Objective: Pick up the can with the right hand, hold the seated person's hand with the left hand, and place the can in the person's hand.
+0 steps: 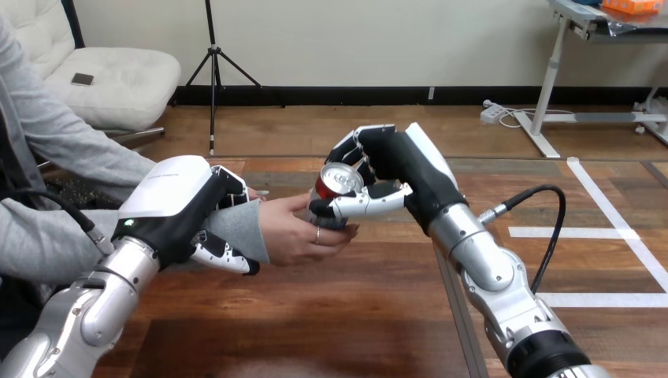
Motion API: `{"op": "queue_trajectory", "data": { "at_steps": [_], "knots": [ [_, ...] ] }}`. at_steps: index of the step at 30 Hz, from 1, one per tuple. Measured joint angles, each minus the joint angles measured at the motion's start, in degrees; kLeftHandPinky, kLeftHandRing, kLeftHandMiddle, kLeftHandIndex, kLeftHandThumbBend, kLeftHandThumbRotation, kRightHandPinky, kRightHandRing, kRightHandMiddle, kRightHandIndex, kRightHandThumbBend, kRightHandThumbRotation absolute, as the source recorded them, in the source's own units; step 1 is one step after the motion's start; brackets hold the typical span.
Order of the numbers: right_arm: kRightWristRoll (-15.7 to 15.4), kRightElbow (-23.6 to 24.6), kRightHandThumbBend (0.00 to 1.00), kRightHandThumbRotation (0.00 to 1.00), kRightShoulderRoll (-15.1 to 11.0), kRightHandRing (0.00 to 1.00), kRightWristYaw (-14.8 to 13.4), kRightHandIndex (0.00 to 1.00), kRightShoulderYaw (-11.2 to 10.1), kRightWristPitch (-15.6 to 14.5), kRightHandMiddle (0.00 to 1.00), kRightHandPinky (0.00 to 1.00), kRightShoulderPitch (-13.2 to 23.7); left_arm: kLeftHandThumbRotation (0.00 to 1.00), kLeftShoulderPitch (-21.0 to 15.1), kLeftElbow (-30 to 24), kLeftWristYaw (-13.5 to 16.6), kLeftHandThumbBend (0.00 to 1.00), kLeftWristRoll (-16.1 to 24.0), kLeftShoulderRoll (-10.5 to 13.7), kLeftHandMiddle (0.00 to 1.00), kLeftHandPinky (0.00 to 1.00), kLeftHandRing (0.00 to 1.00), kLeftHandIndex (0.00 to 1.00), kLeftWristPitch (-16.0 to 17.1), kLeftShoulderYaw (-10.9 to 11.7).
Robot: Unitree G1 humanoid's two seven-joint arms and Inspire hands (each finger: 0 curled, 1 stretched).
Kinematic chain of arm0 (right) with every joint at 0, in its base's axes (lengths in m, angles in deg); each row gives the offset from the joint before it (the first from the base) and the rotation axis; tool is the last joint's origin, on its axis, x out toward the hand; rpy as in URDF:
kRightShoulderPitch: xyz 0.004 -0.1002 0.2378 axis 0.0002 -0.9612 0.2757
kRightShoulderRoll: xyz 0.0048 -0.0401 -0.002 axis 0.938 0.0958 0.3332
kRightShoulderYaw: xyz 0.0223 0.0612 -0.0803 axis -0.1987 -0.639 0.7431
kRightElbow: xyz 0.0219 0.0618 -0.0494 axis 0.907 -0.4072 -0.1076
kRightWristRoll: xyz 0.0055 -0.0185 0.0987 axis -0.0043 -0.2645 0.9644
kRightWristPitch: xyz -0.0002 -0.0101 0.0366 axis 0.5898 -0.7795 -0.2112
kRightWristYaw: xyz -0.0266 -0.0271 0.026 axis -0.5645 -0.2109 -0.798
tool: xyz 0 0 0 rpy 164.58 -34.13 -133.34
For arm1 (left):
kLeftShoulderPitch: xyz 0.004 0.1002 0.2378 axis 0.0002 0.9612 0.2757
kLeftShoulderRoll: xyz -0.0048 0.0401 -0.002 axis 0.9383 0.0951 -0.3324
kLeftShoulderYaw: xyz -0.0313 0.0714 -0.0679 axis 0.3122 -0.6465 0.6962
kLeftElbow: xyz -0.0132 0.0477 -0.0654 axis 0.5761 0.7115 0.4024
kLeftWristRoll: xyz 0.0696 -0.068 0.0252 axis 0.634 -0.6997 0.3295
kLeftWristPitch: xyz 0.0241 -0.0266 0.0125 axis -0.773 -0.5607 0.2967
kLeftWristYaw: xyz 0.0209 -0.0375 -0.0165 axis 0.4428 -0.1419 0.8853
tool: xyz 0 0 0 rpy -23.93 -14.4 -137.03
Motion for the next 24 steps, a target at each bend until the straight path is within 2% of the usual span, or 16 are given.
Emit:
{"op": "queue_trajectory", "data": {
  "at_steps": [10, 24],
  "knots": [
    [0.0, 0.37, 0.85, 0.0, 0.15, 0.33, 0.71, 0.42, 0.58, 0.0, 0.42, 0.29, -0.98, 0.0, -0.03, 0.0, -0.13, 0.74, 0.56, -0.54, 0.28, 0.18, 0.23, 0.28, -0.54, -0.01],
    [-0.14, 3.63, 0.85, 0.0, 0.02, 0.33, 1.13, 0.42, 1.05, 0.0, 0.42, 0.3, -2.86, 0.0, -0.05, 0.03, -0.88, 0.74, 0.71, -1.0, 0.28, 0.19, 0.23, 0.29, -1.4, 0.0]
  ]
}}
